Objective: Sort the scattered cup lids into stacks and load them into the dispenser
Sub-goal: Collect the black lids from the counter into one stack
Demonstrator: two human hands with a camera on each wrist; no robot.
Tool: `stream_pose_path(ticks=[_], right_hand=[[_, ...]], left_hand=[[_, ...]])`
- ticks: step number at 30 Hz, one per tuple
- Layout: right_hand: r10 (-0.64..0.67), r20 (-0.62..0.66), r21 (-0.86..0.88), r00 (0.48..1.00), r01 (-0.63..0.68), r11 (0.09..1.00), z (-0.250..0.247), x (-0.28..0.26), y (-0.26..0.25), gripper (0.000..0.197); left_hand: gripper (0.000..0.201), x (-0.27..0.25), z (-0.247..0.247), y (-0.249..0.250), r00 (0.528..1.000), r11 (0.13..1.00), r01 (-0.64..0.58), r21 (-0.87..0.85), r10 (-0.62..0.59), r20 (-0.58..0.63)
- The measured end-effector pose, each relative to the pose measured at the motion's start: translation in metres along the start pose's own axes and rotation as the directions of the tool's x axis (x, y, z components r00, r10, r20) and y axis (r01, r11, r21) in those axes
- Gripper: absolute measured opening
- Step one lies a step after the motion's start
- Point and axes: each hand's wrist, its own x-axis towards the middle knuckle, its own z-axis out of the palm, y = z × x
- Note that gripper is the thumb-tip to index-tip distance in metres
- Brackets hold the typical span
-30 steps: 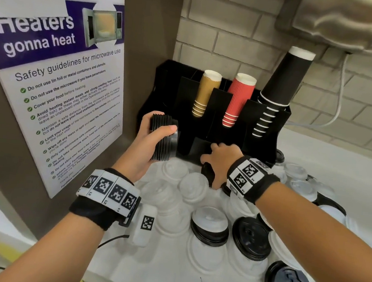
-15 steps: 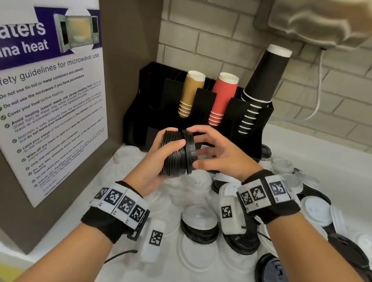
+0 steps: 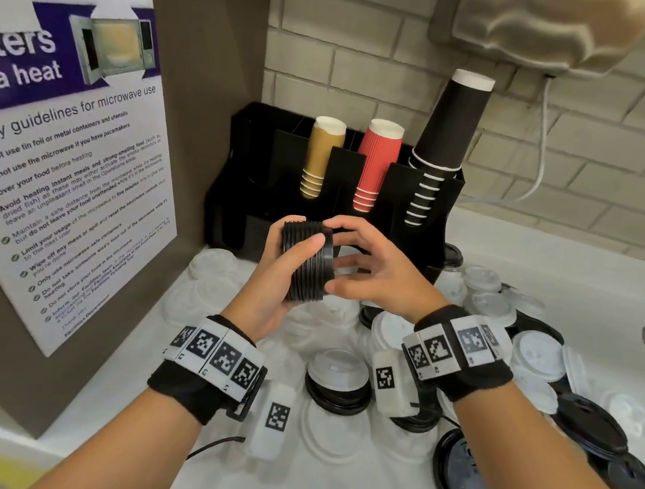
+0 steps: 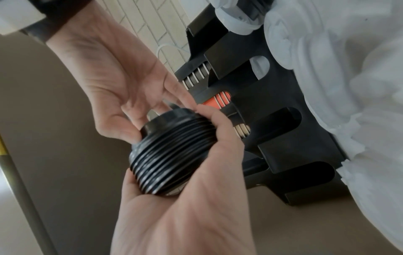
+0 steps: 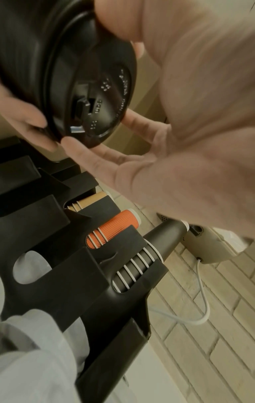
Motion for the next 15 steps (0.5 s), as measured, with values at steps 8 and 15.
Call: stream_pose_path(ticks=[8,15], right_hand=[[0.4,0.213,-0.488,0.891,-0.257,0.834,-0.002,-0.001,0.019,0.09],[0.708,0.227,-0.866,0.669,-0.194,0.461,0.026,-0.004,0.046,0.088]], left_hand=[[0.047,0.002,-0.013,0.005,0.999,0.998,-0.044,0.044,0.045,-0.03],[0.046,0.001,-0.025,0.016,0.996,0.997,-0.069,0.037,0.071,-0.054]])
